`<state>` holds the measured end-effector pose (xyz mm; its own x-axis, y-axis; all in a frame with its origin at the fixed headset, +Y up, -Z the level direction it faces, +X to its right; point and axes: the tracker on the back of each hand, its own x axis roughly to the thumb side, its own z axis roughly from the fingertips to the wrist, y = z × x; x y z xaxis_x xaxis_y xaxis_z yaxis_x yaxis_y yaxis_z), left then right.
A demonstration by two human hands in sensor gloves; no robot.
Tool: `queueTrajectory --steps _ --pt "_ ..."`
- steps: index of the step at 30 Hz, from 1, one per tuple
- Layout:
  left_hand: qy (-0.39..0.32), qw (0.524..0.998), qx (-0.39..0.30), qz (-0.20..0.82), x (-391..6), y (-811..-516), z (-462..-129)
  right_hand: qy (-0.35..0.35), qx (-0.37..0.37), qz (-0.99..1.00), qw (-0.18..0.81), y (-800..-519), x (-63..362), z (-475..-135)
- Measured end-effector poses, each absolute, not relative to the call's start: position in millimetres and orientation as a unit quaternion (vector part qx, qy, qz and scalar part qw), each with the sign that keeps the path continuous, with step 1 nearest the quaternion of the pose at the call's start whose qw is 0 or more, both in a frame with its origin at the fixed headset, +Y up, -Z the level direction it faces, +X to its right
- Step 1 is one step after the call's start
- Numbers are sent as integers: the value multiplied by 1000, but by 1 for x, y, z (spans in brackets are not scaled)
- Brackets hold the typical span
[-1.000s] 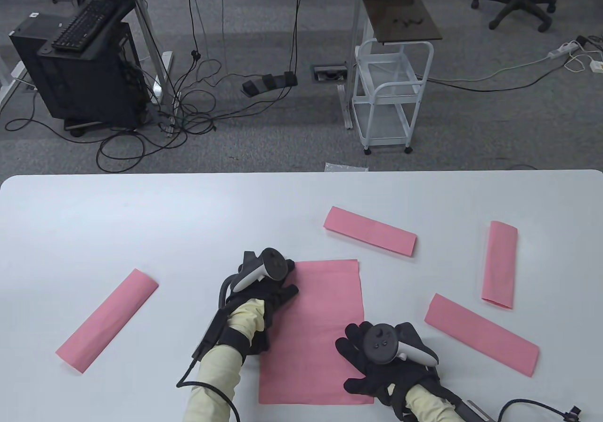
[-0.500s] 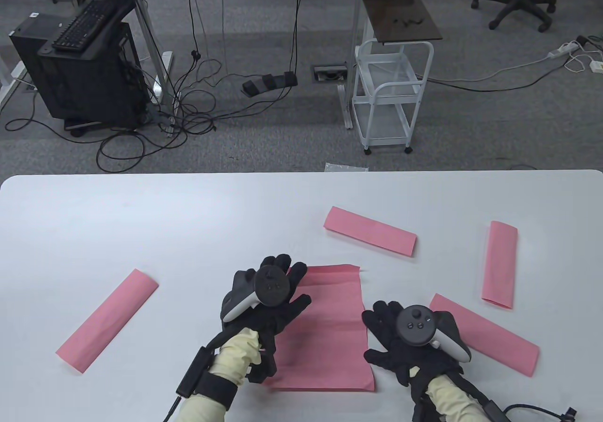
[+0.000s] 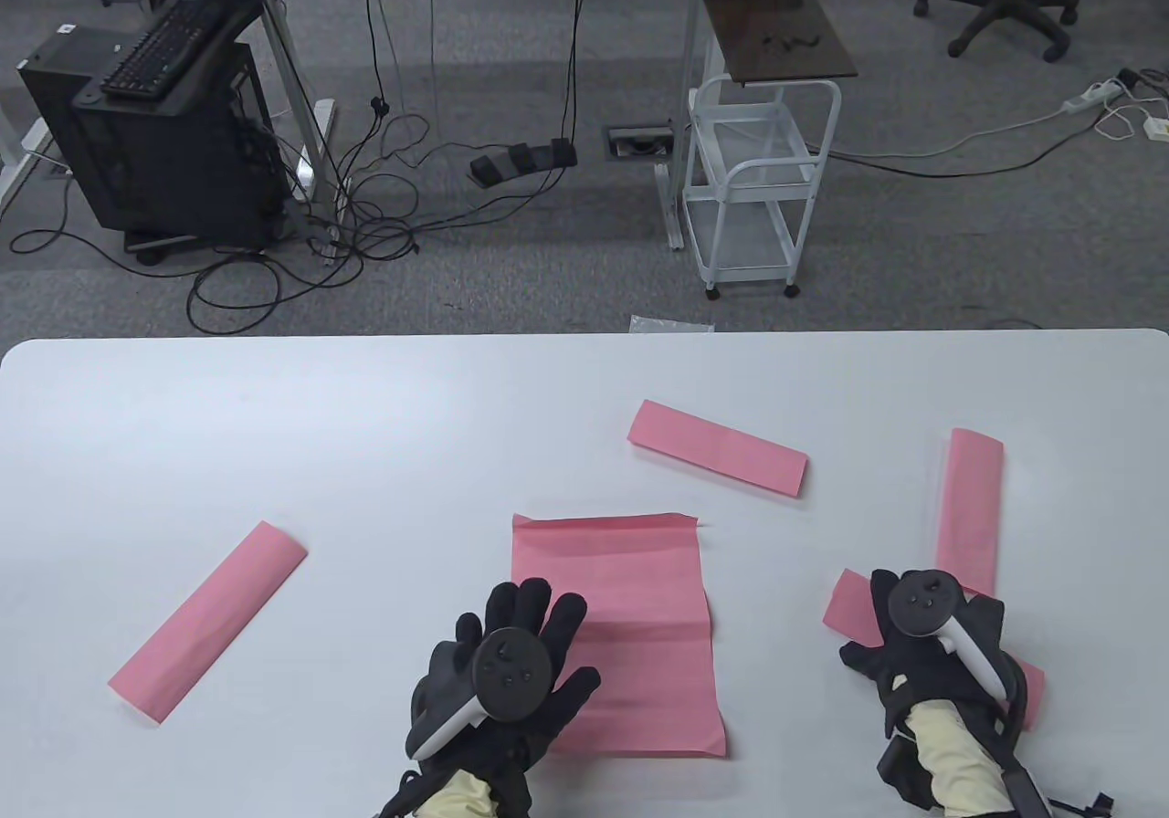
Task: Unfold complexly folded papers and stack
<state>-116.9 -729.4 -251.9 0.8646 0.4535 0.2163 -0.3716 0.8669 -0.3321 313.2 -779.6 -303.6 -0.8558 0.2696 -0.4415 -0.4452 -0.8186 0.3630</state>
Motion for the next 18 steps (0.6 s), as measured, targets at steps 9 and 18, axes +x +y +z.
queueTrajectory --steps 9,18 --pt "-142 951 -149 231 -122 -736 -251 233 -191 927 224 -790 317 -303" --pt "-156 947 -162 228 -117 -743 -252 136 -158 947 244 -756 306 -302"
